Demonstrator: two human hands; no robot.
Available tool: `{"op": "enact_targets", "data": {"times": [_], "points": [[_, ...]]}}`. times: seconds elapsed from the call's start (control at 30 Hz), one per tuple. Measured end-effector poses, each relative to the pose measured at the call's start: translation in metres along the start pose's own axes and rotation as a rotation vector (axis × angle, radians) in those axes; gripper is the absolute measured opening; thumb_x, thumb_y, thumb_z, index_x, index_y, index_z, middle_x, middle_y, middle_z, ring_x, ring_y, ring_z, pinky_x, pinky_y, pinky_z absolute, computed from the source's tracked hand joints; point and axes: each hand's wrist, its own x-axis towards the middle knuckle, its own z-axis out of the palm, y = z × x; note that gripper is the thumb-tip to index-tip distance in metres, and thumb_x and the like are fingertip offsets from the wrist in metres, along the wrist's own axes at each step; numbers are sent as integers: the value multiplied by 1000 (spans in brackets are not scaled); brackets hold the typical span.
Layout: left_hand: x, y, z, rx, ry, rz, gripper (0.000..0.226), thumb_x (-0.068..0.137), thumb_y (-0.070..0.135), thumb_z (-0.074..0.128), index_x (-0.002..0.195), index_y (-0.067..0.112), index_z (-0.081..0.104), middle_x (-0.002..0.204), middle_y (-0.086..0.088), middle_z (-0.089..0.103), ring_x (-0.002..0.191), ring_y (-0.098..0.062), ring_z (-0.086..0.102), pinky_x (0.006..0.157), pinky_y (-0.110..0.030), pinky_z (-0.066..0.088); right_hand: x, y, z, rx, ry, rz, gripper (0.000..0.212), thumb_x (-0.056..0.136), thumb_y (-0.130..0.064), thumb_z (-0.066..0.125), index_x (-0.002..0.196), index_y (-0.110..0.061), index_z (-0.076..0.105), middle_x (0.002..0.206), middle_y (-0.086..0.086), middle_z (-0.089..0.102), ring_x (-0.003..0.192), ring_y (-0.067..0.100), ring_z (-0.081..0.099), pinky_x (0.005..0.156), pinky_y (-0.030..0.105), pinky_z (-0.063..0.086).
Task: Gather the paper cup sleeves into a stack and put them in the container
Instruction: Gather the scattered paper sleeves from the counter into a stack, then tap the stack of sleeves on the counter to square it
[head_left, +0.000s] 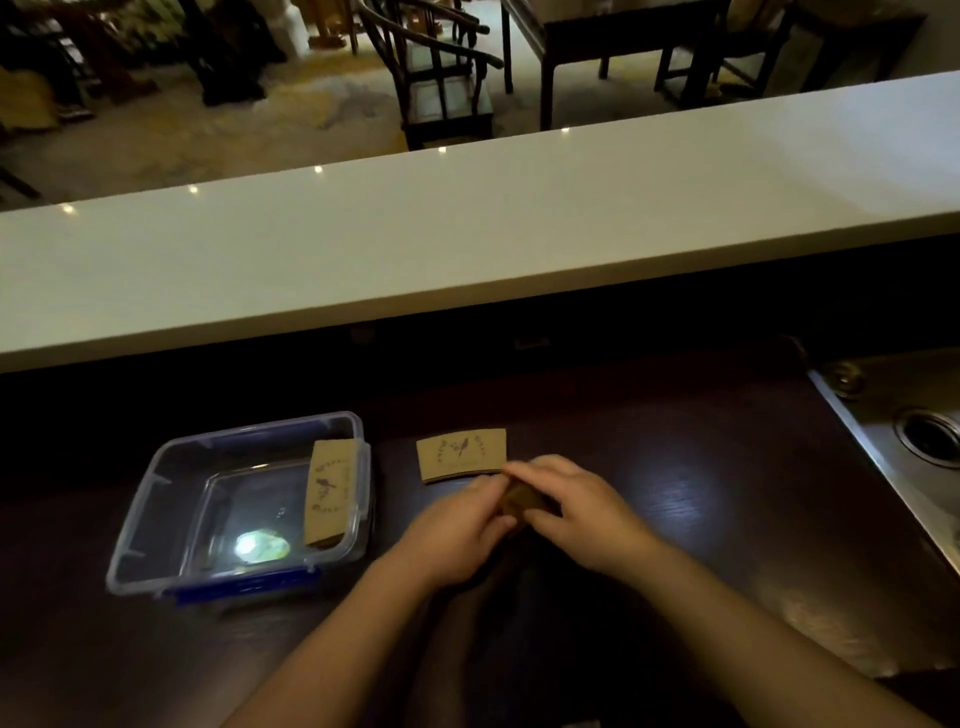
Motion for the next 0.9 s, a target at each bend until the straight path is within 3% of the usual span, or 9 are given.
{"op": "enact_targets", "data": {"times": [0.13, 0.27, 0.37, 0.47, 0.63, 0.77, 0.9], "points": [[-13, -20, 12, 174, 100, -45, 44, 91, 40, 48, 133, 31, 42, 118, 2, 58, 102, -18, 58, 81, -37, 51, 0, 0, 27, -24, 67, -42, 46, 91, -20, 61, 135, -33, 55, 120, -7, 60, 105, 10, 58, 88, 17, 43], [-31, -42, 29, 68, 253, -184, 40, 89, 36, 53, 128, 34, 50, 116, 6, 58, 100, -12, 57, 84, -33, 51, -9, 9, 50, -6, 160, 9, 42, 90, -17, 64, 131, -27, 60, 114, -4, 61, 99, 13, 59, 79, 7, 37], [-44, -46, 50, -70, 388, -316, 43, 93, 31, 50, 135, 37, 45, 129, 4, 50, 101, -8, 54, 84, -21, 45, -17, 10, 63, -44, 242, 44, 47, 90, -15, 65, 135, -24, 57, 122, 3, 61, 102, 20, 63, 82, 21, 48], [-50, -33, 75, -174, 515, -363, 50, 96, 22, 49, 142, 37, 37, 135, -1, 50, 107, -8, 54, 84, -17, 42, -24, 5, 77, -91, 271, 93, 54, 93, -14, 61, 143, -24, 46, 138, 8, 55, 117, 24, 59, 91, 34, 53], [-50, -17, 92, -216, 609, -431, 60, 94, 17, 49, 147, 36, 28, 138, -1, 50, 109, -15, 59, 83, -30, 55, -28, -10, 94, -69, 299, 233, 56, 98, -17, 51, 149, -29, 32, 154, 9, 38, 130, 25, 50, 97, 34, 49], [-47, -23, 84, -245, 684, -380, 55, 93, 14, 54, 144, 27, 37, 121, -2, 60, 97, -11, 59, 76, -25, 51, -23, -15, 86, 39, 337, 218, 52, 96, -14, 56, 145, -24, 42, 133, 8, 55, 105, 15, 58, 82, 19, 44], [-25, -38, 51, -496, 705, -529, 55, 92, 27, 56, 143, 26, 35, 104, 20, 57, 89, 4, 54, 73, -17, 46, 13, -20, 63, 244, 316, 342, 57, 90, -19, 65, 144, -25, 44, 109, -8, 59, 98, 7, 57, 81, 17, 43]]}}
